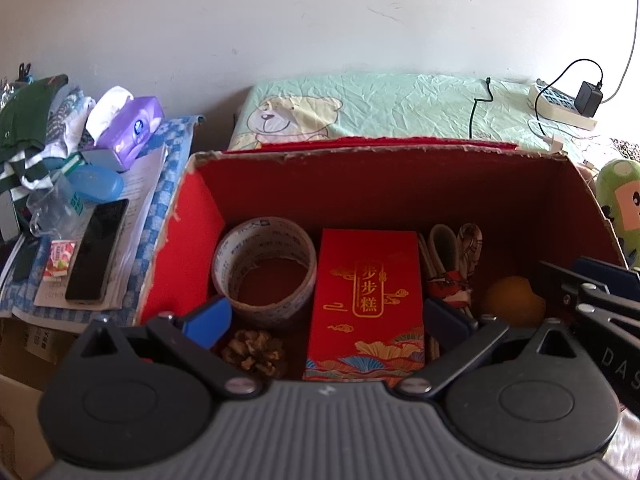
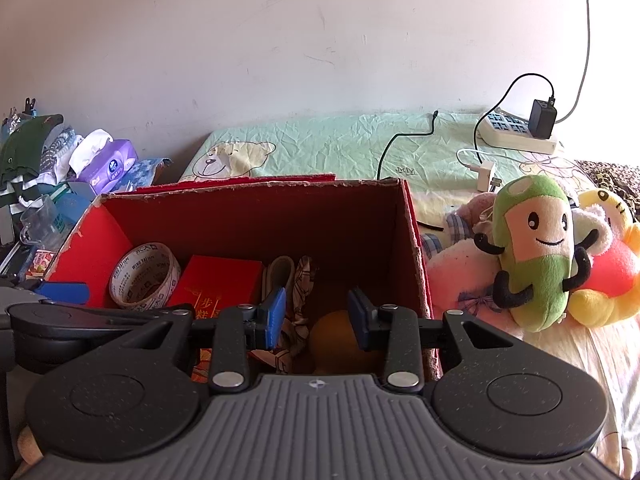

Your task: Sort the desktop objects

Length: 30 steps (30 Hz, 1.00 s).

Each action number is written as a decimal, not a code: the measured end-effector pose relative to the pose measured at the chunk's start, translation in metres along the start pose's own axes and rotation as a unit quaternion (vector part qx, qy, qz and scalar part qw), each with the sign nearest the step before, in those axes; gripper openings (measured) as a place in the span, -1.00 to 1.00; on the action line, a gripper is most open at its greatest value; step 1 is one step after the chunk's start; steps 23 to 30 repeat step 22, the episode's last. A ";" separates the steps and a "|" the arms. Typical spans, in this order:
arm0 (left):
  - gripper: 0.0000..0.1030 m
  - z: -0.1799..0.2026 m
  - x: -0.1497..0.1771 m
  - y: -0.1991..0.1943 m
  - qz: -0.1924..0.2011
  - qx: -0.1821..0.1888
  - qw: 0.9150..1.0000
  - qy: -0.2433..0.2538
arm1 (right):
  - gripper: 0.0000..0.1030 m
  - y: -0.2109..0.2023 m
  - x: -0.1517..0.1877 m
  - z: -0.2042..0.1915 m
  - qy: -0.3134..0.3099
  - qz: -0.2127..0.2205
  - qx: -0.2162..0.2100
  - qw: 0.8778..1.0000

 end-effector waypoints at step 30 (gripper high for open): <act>0.93 -0.001 0.001 -0.006 0.015 -0.006 1.000 -0.007 | -0.28 0.001 0.004 -0.001 -0.001 -0.002 -0.009 1.000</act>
Point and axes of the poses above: each gripper's, at about its wrist camera, not at the fingertips, and y roughly the way its jaws point, z to its right, x to its underside, the point moved 8 cm from there along y, roughly the way its jaws point, and after that the axes turned 2 degrees about -x, right-handed, at the moved point
